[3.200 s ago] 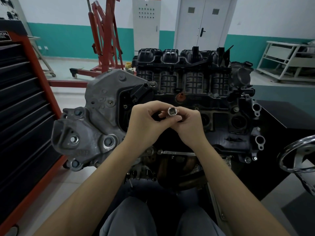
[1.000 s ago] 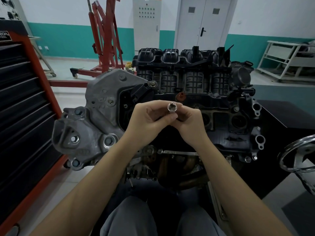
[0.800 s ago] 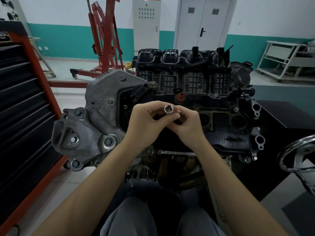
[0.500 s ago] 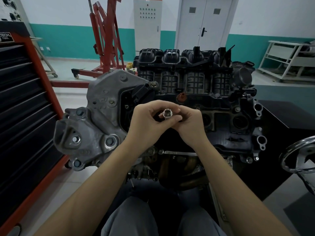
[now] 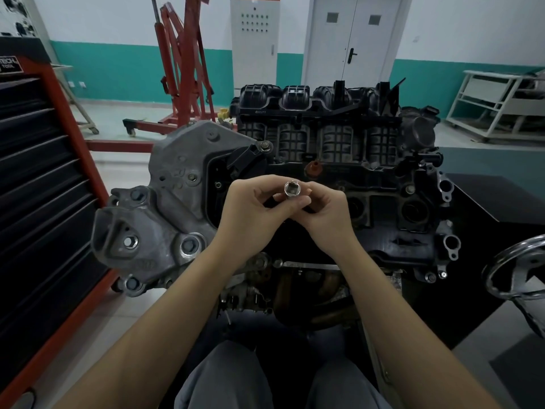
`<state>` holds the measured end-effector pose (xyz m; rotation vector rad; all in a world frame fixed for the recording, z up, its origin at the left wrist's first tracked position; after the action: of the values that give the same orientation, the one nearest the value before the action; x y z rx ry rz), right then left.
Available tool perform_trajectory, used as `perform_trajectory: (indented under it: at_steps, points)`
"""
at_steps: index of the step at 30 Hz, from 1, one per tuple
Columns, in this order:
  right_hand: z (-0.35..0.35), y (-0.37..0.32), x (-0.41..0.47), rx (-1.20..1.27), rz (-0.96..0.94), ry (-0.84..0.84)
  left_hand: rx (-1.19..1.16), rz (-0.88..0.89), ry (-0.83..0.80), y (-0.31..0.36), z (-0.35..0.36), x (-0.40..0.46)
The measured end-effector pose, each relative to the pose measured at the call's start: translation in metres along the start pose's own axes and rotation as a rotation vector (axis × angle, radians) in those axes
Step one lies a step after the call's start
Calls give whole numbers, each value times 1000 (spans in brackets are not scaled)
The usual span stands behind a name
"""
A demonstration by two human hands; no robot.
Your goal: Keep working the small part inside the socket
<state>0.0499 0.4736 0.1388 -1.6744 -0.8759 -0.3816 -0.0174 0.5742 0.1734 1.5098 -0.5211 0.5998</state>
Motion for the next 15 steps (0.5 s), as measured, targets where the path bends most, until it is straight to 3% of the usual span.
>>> perform_trajectory:
  at_steps: [5, 11, 15]
  points:
    - [0, 3, -1, 13, 25, -4, -94, -51, -99, -3, 8, 0]
    - [0, 3, -2, 10, 21, 14, 38, 20, 12, 5, 3, 0]
    - [6, -4, -2, 5, 7, -55, -24, -26, -50, 0, 7, 1]
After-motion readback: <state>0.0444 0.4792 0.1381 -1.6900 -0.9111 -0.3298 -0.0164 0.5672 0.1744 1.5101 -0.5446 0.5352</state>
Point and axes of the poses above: each hand's wrist, its own x-axis towards the middle knuckle, its own z-axis out of the palm, y = z × x, the point moved 10 cm from there along x, towards the middle knuckle, and after that the axes turned 11 degrees about -x, right-handed, at the moved point
